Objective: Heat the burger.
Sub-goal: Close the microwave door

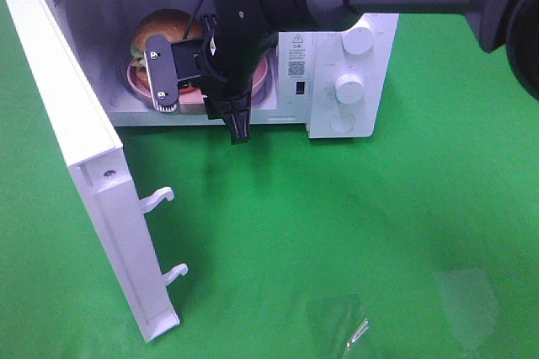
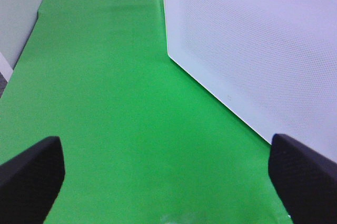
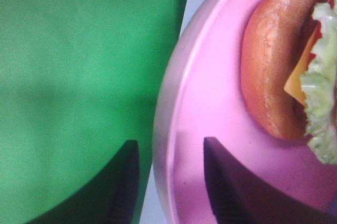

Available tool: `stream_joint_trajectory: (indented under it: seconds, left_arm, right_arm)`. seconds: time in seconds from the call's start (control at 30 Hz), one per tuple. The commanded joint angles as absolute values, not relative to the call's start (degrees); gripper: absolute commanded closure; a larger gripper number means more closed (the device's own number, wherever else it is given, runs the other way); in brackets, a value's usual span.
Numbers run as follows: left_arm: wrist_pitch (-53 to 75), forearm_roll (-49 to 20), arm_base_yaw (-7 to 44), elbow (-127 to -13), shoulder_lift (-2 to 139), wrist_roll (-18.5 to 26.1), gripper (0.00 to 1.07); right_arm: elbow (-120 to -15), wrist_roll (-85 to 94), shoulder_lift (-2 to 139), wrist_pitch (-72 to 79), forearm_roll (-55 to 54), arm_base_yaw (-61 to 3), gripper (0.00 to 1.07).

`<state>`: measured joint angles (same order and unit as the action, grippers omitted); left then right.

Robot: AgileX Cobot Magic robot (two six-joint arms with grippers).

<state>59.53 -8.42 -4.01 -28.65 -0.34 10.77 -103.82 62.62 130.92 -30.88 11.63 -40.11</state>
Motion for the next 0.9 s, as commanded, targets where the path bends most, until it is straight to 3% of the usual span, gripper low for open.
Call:
stream_joint_trajectory:
  seconds: [0.03, 0.37, 0.7, 0.9]
  left_arm:
    - [59.6, -8.5, -4.2, -28.5, -0.7, 10.8, 0.09]
    - [59.6, -8.5, -4.2, -28.5, -0.7, 10.8, 0.09]
    - [59.6, -8.5, -4.2, -28.5, -0.7, 10.8, 0.09]
    - [59.6, -8.5, -4.2, -28.5, -0.7, 10.8, 0.09]
  right_arm:
    - [-103.0, 61.9, 129.3, -31.5, 11.6, -40.1, 0.59]
    - [-96.4, 61.9, 124.5, -31.3, 11.5, -40.1, 0.57]
    - [-85.1, 57.8, 115.7, -30.8, 11.1, -40.1, 0.35]
    - [-79.0, 55.2, 110.6, -28.6, 11.1, -40.1, 0.33]
